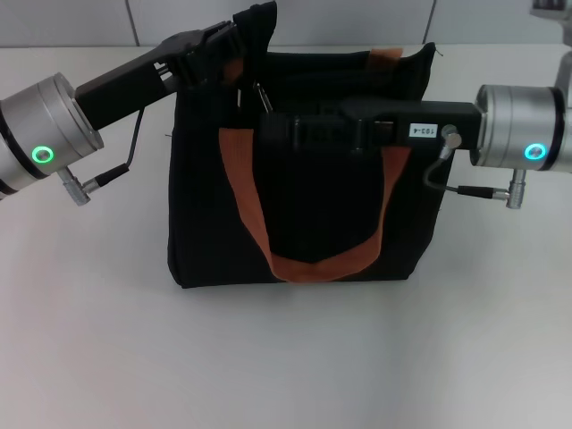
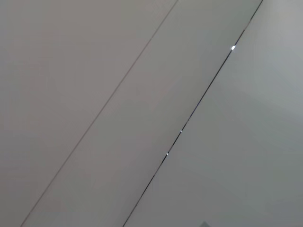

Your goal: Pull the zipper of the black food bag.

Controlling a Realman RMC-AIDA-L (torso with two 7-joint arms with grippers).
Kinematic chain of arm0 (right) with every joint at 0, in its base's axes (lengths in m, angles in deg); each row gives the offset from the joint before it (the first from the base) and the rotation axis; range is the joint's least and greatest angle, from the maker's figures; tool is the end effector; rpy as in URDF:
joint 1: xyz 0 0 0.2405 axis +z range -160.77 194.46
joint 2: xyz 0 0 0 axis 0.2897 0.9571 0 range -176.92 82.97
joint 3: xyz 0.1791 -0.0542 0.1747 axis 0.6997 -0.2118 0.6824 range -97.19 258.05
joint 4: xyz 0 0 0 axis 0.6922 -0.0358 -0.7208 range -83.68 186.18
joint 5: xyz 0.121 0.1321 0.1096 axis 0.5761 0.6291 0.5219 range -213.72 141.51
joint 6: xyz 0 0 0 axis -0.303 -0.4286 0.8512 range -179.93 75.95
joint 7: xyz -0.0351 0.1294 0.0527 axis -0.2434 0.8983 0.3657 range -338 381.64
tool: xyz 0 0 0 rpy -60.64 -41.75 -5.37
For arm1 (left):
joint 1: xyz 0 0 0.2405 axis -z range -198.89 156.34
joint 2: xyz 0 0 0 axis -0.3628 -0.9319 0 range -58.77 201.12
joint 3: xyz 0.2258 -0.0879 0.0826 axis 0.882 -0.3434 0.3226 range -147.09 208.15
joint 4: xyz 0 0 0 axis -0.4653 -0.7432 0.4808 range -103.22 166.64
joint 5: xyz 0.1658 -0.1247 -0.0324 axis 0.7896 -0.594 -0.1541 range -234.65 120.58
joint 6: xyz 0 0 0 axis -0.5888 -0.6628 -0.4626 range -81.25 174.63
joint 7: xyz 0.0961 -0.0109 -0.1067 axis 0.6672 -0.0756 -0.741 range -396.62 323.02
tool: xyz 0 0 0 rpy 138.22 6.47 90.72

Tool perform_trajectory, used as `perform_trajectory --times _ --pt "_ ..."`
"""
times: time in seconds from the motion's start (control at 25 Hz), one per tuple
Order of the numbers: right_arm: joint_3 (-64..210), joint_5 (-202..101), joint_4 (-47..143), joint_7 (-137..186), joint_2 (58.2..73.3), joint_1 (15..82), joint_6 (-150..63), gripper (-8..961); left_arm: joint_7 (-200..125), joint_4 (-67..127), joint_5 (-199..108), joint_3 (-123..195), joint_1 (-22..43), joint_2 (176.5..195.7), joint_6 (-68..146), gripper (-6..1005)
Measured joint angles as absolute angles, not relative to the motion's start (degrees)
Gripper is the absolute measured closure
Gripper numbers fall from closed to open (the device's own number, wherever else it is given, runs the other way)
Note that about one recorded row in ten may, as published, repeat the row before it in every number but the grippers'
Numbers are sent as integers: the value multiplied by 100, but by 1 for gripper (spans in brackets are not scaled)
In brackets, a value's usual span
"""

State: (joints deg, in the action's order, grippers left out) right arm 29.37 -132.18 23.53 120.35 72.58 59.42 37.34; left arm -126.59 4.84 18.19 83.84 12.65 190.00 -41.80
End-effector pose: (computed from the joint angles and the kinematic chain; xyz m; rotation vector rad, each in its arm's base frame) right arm 0.1618 0.3607 -0.0321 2.7268 -0.9520 -1.0873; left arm -0.1946 0.3562 0.0031 -2.4372 -0.9200 -1.4673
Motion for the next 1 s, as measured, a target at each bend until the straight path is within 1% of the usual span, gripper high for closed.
perform_trajectory --times 0.16,0.32,0.6,0.76,1.0 --pt "3000 -13125 2358 12017 7250 5820 3752 142 -12661 438 1819 8403 1276 19000 -4255 972" --pt "3004 -13121 2370 12015 7251 5787 3755 336 -12658 437 1819 8405 1310 19000 -4298 972" --pt "3000 -12861 2448 12013 7259 5720 3740 384 -12621 433 1817 8405 1377 19000 -4404 971" --pt "3017 -12582 2450 12011 7246 5537 3546 412 -12636 368 1816 8406 1388 19000 -4422 971" --pt "2944 -12600 2417 12009 7238 5604 3521 412 -12615 364 1816 8405 1405 19011 -4426 970"
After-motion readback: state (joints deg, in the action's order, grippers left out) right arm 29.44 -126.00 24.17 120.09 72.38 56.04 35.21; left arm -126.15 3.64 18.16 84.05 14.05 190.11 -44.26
